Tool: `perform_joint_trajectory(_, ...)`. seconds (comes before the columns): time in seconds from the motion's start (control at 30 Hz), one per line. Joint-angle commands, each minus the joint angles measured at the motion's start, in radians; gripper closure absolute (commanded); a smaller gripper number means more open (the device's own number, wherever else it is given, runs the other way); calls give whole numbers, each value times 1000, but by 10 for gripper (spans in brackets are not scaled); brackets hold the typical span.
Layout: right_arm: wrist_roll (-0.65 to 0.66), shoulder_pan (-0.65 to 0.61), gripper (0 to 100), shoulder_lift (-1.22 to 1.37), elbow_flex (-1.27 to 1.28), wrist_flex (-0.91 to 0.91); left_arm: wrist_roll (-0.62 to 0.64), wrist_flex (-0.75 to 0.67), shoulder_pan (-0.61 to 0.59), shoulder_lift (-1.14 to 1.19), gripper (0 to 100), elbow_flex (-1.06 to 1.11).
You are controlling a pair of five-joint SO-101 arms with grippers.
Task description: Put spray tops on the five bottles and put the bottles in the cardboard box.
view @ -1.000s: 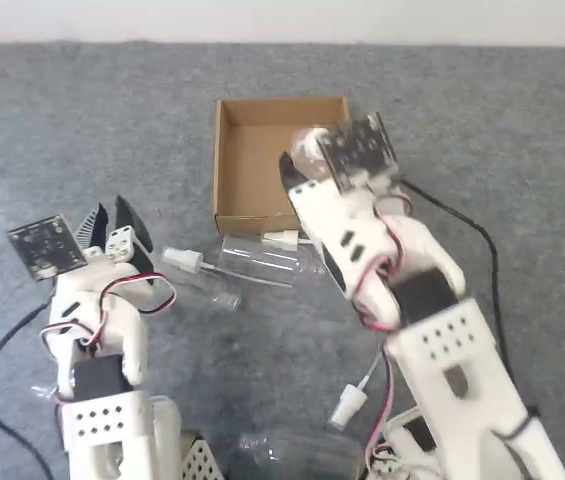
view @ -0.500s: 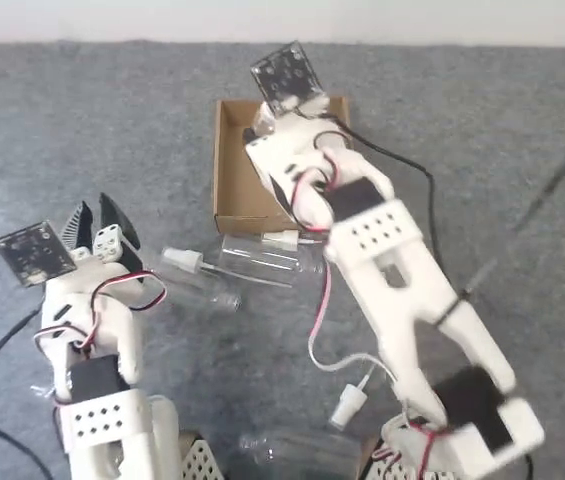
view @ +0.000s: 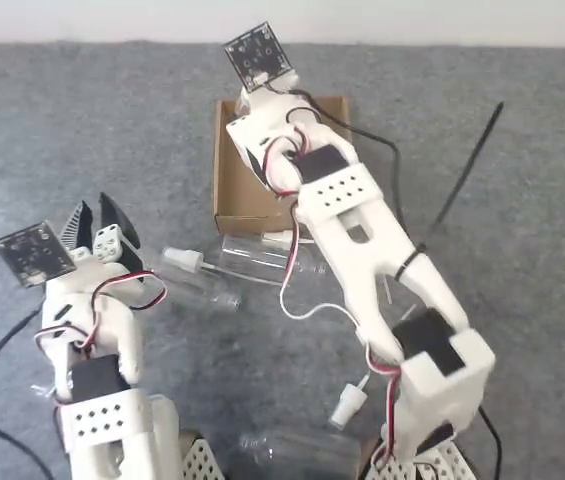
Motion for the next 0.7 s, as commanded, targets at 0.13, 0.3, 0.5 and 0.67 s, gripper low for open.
perform_joint_trajectory(0.13,5,-15,969,131,-235,-24,6,-29,-6,-17,917,-13)
perform_joint_trajectory(0.3,5,-24,969,245,-347,-16,6,-28,-6,-17,917,-13)
perform_joint_trajectory(0.5,5,-16,969,323,-407,-15,6,-26,-8,-17,917,-13)
perform_joint_trajectory(0.67,5,-21,966,361,-411,-25,6,-26,-8,-17,917,-12)
